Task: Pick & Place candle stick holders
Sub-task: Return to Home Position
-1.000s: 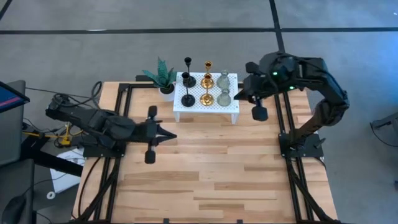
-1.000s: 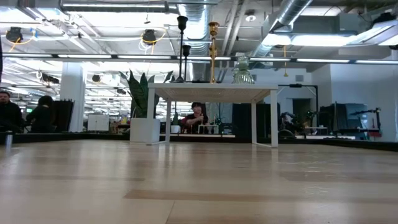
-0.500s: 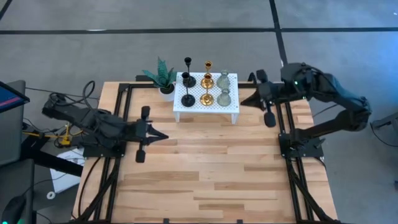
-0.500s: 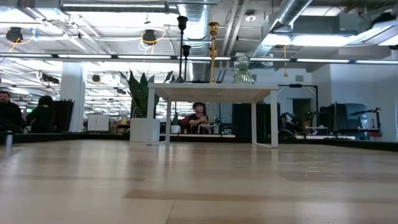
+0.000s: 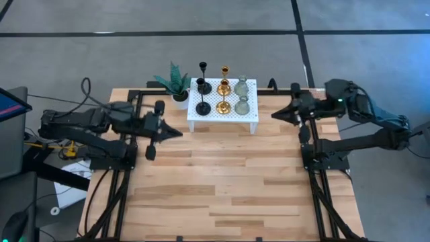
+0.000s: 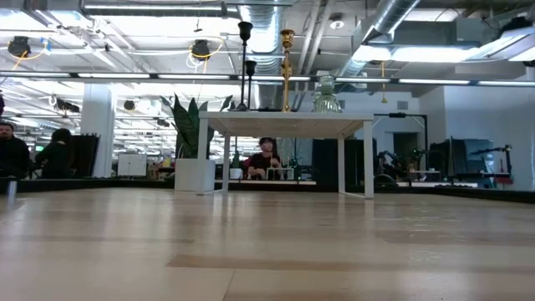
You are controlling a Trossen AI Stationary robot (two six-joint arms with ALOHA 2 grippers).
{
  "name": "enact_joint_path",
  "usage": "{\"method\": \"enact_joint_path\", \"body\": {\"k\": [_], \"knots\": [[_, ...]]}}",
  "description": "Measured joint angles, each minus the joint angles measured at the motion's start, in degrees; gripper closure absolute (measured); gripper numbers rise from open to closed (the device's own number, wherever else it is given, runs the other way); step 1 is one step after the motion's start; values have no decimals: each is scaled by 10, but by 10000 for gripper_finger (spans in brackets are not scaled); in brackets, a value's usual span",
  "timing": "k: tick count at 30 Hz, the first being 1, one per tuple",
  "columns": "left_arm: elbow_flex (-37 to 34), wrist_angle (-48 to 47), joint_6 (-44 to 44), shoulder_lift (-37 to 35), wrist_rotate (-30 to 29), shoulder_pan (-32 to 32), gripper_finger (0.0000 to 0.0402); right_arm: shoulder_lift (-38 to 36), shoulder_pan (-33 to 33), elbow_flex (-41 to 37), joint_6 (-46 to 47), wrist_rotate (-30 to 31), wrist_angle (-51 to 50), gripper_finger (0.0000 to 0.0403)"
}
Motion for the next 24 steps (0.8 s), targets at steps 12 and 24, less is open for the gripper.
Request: {"method": "enact_joint_path", "body": {"k": [12, 24], "knots": [[-77, -2, -35, -89, 69, 102, 396, -101, 0, -73, 40, 34, 17, 403], [-141, 1, -58, -255, 64, 103, 396, -208, 0, -136, 66, 59, 37, 403]]}}
